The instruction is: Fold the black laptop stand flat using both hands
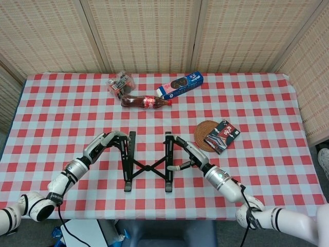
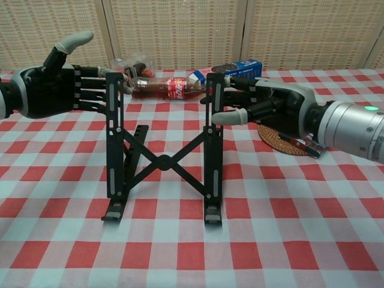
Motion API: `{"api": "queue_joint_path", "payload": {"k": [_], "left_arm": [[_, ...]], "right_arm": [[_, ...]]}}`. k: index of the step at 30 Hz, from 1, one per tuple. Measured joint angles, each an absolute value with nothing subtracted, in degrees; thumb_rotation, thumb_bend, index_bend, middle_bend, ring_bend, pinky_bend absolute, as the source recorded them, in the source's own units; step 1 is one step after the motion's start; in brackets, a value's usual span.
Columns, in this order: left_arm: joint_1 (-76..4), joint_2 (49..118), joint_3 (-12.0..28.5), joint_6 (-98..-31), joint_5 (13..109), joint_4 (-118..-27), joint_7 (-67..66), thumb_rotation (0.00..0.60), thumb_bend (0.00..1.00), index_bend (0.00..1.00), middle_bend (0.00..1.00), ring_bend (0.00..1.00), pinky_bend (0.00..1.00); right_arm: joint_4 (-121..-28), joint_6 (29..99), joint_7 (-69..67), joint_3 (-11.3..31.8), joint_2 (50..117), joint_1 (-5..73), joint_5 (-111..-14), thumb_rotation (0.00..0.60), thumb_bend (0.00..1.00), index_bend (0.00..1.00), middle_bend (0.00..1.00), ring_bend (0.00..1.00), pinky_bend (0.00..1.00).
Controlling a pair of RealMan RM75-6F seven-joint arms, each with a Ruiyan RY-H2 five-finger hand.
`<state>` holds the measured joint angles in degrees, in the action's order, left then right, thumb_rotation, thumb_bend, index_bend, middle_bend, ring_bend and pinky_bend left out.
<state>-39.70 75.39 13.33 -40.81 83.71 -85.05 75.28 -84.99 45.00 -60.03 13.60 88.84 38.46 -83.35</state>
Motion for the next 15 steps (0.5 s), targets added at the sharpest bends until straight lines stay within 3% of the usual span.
{"api": "queue_joint_path", "payload": {"k": [6,15], "left_arm": [[-39.27,72.95,11.34,-43.73,86.87,-87.72,78.39,0.163,0.18,0.35,0.35,0.40,0.46],[-36.54,67.84,6.92,-51.97,92.43,-94.73,78.37,0.165,0.18,0.35,0.37,0.41,0.48]], "right_arm": [[-84.84,49.31,-66.85,11.26,88.92,38.30,-87.98,0.600,0.11,0.28,0.29,0.15,0.17],[-89.71,56.84,-73.89,4.47,84.85,37.26,-96.05,0.600,0.12,0.28,0.30,0.15,0.18]]}}
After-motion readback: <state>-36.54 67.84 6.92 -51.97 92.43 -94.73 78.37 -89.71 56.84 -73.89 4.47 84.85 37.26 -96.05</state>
